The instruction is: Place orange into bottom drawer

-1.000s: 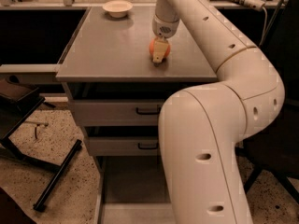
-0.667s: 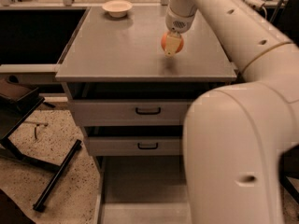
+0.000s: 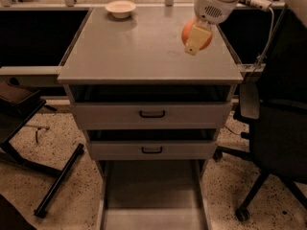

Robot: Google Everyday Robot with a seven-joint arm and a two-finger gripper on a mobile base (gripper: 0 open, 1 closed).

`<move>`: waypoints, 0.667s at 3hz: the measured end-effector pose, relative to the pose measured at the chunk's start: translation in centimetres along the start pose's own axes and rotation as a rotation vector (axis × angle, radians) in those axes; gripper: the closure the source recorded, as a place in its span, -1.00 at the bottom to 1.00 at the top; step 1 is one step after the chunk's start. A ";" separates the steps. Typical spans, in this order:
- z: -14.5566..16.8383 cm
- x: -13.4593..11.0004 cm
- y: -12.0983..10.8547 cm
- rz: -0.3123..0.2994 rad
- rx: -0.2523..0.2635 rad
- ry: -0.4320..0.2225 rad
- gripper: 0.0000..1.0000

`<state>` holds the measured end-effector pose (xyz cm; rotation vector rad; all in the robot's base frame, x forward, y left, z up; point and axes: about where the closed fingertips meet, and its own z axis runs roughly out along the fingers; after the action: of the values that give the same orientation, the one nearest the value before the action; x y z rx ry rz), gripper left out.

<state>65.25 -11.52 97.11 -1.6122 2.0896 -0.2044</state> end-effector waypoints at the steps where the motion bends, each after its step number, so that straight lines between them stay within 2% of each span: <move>1: -1.2 0.0 6.5 0.008 -0.091 -0.083 1.00; 2: 0.9 -0.1 12.4 0.037 -0.205 -0.172 1.00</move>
Offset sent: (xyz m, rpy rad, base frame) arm -0.1513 0.0625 -0.1080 0.3481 0.2551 0.1442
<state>54.94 -7.67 91.40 -1.6409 2.0596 0.1608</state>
